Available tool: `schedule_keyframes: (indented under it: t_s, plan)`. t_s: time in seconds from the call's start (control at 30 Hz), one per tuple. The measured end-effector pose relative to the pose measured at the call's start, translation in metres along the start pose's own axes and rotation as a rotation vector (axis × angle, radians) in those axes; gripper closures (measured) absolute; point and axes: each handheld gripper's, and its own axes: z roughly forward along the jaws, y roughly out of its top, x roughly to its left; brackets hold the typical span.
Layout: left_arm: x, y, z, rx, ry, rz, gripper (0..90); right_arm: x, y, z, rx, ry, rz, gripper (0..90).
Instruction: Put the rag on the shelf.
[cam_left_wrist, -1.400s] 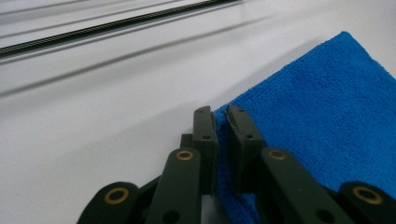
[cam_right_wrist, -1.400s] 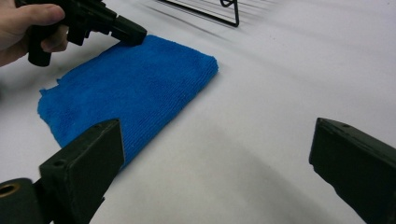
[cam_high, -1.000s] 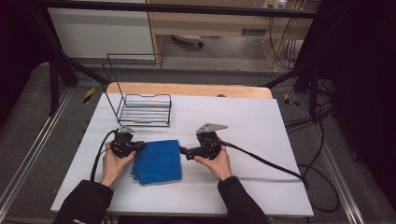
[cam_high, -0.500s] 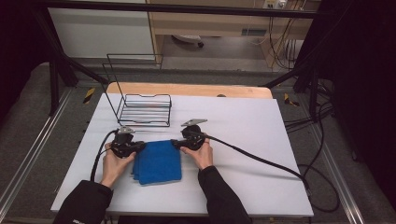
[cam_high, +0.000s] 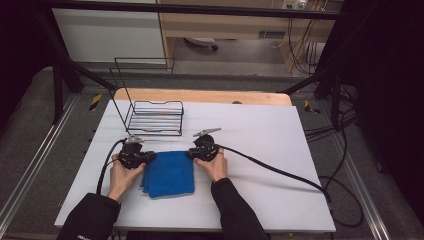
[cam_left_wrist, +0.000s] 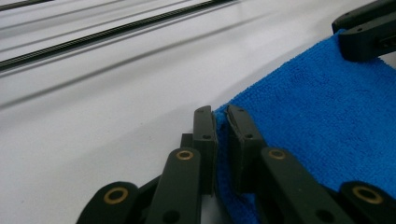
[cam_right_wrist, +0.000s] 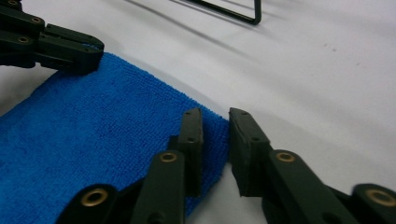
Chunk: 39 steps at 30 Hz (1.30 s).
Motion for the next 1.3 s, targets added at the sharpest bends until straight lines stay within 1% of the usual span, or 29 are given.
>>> schedule_keyframes:
  t_s: [0.13, 0.3, 0.33, 0.4, 0.47, 0.53, 0.63, 0.8, 0.9, 1.03, 1.13, 1.3]
  plan:
    - [0.0, 0.0, 0.0, 0.001, -0.003, -0.001, 82.5, 0.0, 0.001, -0.001, 0.013, 0.023, 0.023, 84.1]
    - [0.001, 0.001, -0.002, 0.0, -0.008, -0.031, 83.8, 0.0, 0.003, -0.003, 0.017, 0.035, 0.035, 85.9]
    - [0.002, 0.001, -0.004, -0.004, -0.012, -0.037, 83.9, 0.0, 0.003, -0.004, 0.012, 0.036, 0.033, 85.8]
    - [0.004, 0.002, -0.01, -0.03, -0.026, -0.055, 84.2, 0.002, 0.003, -0.007, 0.0, 0.038, 0.03, 85.9]
    - [0.005, 0.002, -0.016, -0.063, -0.036, -0.063, 84.2, 0.005, 0.004, -0.011, -0.019, 0.042, 0.022, 85.8]
    - [0.004, 0.003, -0.021, -0.084, -0.041, -0.062, 84.3, 0.008, 0.005, -0.016, -0.041, 0.045, 0.014, 85.8]
    - [0.003, 0.003, -0.027, -0.097, -0.045, -0.051, 84.3, 0.012, 0.006, -0.024, -0.074, 0.046, -0.005, 85.7]
    - [-0.002, 0.003, -0.042, -0.147, -0.054, -0.037, 84.3, 0.02, 0.007, -0.036, -0.127, 0.051, -0.033, 85.8]
    - [-0.005, 0.003, -0.049, -0.167, -0.058, -0.028, 84.3, 0.025, 0.005, -0.043, -0.151, 0.049, -0.048, 85.8]
    - [-0.009, 0.004, -0.056, -0.197, -0.062, -0.025, 84.3, 0.031, 0.004, -0.052, -0.188, 0.041, -0.075, 85.9]
    - [-0.012, 0.005, -0.063, -0.226, -0.063, -0.025, 84.4, 0.035, 0.004, -0.059, -0.216, 0.041, -0.083, 86.0]
    - [-0.018, 0.008, -0.075, -0.268, -0.063, -0.013, 84.5, 0.04, 0.003, -0.069, -0.268, 0.033, -0.115, 86.0]
